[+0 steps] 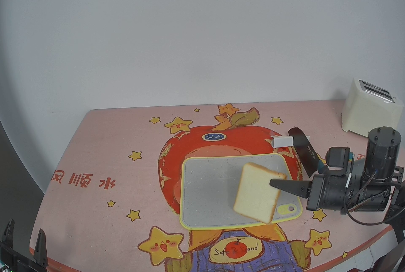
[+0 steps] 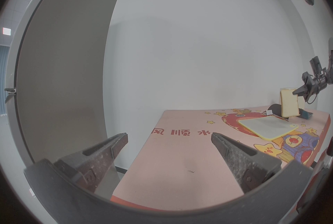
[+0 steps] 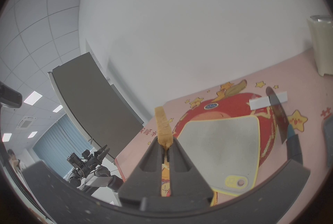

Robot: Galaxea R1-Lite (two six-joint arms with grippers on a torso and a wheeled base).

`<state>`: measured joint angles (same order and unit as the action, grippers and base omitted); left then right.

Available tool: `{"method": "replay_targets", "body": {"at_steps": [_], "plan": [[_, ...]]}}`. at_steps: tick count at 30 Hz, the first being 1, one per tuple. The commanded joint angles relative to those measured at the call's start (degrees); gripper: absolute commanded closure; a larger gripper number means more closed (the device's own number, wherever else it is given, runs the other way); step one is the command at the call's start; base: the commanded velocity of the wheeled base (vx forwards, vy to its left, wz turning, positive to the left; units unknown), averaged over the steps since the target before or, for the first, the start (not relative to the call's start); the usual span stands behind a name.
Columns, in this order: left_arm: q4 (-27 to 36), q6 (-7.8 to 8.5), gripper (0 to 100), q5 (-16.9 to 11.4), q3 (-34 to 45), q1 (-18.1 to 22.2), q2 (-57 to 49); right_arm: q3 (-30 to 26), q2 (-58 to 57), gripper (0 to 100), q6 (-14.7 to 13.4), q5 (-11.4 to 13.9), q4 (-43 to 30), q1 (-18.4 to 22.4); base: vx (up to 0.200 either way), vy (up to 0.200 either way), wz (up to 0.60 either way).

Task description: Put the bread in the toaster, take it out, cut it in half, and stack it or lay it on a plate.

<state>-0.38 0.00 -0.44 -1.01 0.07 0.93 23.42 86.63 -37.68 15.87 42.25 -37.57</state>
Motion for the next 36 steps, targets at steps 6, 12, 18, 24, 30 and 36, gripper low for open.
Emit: {"method": "replay_targets", "body": {"at_steps": [6,12,18,24,30,36], "plan": [[-0.1,0.00,0,0.0,1.0,0.0,-0.4,1.1,4.3,100,-2.2,-0.9,3.2,-2.7,0.000,0.000,0.00],[-0.1,0.00,0,0.0,1.0,0.0,-0.4,0.8,9.9,100,-2.2,-6.0,10.6,-2.8,0.000,0.000,0.00],[-0.1,0.00,0,0.0,1.0,0.0,-0.4,-0.1,11.4,100,-2.1,-7.3,13.6,-2.8,0.000,0.000,0.00],[-0.1,0.00,0,0.0,1.0,0.0,-0.4,-1.4,11.2,100,-1.5,-8.8,13.6,-2.9,0.000,0.000,0.00],[-0.1,0.00,0,-0.1,1.0,0.0,-0.4,-1.1,11.5,100,-0.7,-11.8,13.6,-3.8,0.000,0.000,0.00],[-0.1,0.00,0,-0.1,1.0,0.0,-0.4,-0.9,11.5,100,-0.7,-11.9,13.6,-3.6,0.000,0.000,0.00]]}}
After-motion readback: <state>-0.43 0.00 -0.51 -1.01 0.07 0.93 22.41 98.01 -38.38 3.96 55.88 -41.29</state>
